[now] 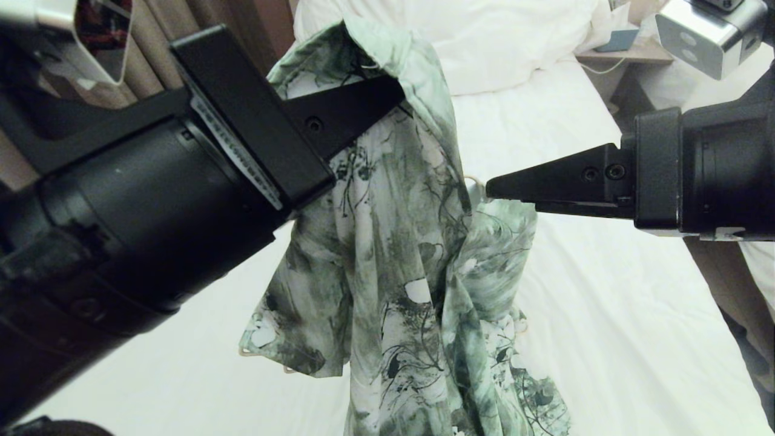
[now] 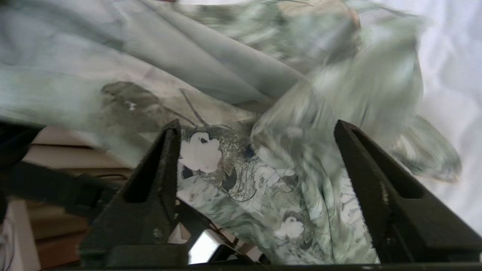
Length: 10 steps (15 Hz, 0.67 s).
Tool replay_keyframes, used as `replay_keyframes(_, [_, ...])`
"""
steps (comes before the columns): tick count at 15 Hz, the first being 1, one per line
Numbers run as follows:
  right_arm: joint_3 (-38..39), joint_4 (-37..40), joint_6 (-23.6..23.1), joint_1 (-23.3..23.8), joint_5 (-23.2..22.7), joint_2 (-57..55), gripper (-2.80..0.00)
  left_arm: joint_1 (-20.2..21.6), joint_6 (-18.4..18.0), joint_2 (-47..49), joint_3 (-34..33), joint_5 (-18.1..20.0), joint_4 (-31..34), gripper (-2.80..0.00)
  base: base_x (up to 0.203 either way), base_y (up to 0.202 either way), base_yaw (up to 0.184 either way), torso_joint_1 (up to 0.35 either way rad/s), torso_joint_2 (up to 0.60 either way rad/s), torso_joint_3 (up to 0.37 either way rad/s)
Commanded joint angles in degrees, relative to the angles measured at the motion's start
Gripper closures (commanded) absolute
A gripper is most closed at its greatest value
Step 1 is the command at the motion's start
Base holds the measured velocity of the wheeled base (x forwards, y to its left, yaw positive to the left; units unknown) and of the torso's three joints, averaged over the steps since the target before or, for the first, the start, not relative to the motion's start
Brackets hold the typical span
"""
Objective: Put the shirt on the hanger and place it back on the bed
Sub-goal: Hook the other side of the shirt onto the hanger
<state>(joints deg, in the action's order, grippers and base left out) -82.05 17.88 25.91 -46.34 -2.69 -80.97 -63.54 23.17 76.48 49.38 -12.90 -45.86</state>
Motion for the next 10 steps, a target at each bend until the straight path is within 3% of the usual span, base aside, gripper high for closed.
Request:
replay_keyframes(1, [0.00,0.24,0.19,0.89,-0.03,-0.72,-2.80,0.01,0.22,1.09,-0.76,0.90,-0.21,0.00,0.000,0.000,0.000,0.000,0.00,0.000])
replay_keyframes(3, [0.31,0.26,0.20,3.27,-0.03,-1.36,-2.80,0.08,0.38,2.84,-1.92,2.95,-0.37,0.00,0.000,0.000,0.000,0.000,0.00,0.000])
replay_keyframes(7, [-0.17,-0.45,0.27,6.18,-0.22,-3.53,-2.80,0.08,0.38,3.15,-2.10,2.97,-0.33,0.00,0.000,0.000,0.000,0.000,0.00,0.000])
replay_keyframes(8, [-0.38,-0.48,0.20,6.18,-0.13,-4.22,0.00,0.08,0.38,3.06,-2.10,3.04,-0.35,0.00,0.000,0.000,0.000,0.000,0.00,0.000])
replay_keyframes(10, [-1.71,-0.41,0.14,6.37,-0.10,-6.42,0.00,0.08,0.38,3.06,-2.01,2.97,-0.28,0.00,0.000,0.000,0.000,0.000,0.00,0.000])
